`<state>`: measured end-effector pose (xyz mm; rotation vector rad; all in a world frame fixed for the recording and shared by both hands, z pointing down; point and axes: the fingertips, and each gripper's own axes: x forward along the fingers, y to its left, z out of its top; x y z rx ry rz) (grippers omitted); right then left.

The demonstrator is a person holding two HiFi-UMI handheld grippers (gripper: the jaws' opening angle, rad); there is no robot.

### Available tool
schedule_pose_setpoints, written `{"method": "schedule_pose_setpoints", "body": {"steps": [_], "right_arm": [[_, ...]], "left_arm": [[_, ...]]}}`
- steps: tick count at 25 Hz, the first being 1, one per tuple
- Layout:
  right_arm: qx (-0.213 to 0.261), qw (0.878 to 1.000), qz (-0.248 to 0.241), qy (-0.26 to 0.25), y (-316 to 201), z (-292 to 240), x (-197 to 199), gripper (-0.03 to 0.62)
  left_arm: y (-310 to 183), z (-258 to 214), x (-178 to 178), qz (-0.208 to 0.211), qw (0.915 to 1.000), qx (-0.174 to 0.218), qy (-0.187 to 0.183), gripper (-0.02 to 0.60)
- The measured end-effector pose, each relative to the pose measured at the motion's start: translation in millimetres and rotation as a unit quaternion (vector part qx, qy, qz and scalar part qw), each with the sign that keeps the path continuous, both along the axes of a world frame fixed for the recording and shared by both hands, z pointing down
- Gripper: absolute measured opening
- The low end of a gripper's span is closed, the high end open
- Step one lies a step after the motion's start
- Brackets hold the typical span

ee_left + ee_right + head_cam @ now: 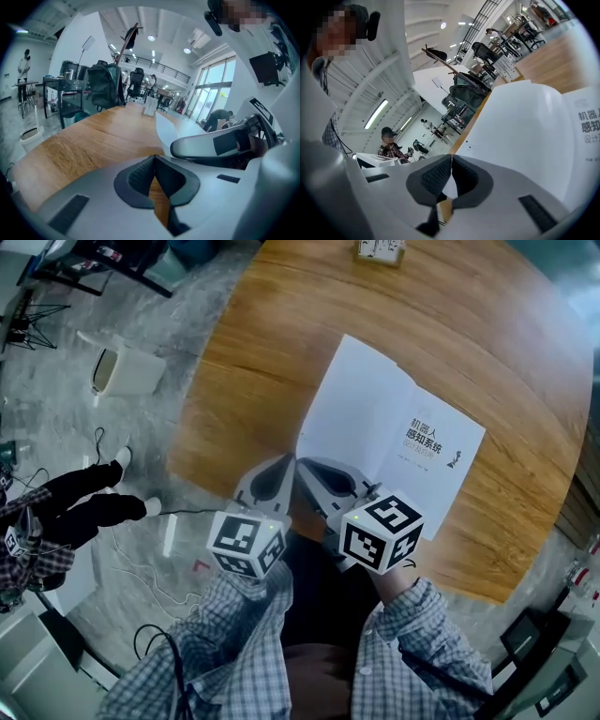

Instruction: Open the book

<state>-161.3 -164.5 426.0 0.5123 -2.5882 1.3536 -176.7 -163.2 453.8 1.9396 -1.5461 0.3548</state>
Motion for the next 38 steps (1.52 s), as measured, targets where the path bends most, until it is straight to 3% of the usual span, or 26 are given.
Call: {"method": "schedule_pose_setpoints", "body": {"steps": [11,19,28,38], "right_arm": [[-0.038,0.999,0.013,0.02,-5,47,-19,0.023],[-0.038,0.999,-0.006,0.032,1,56,-29,0.023],[0.002,1.0,0.01,0.029,-2,30,-8,0.023],[0.079,0.988,0.119,0.065,-31,6,76,0.023]], "left_arm": [[14,20,-44,-0.064,0.9976,-0.026,0.001,0.008],[21,8,-50,-0.074,0.9971,-0.016,0.0,0.008],[9,-13,-23,-0.042,0.9991,0.01,0.003,0.008],[-7,-18,37,0.03,0.9992,0.015,0.022,0.008]]}}
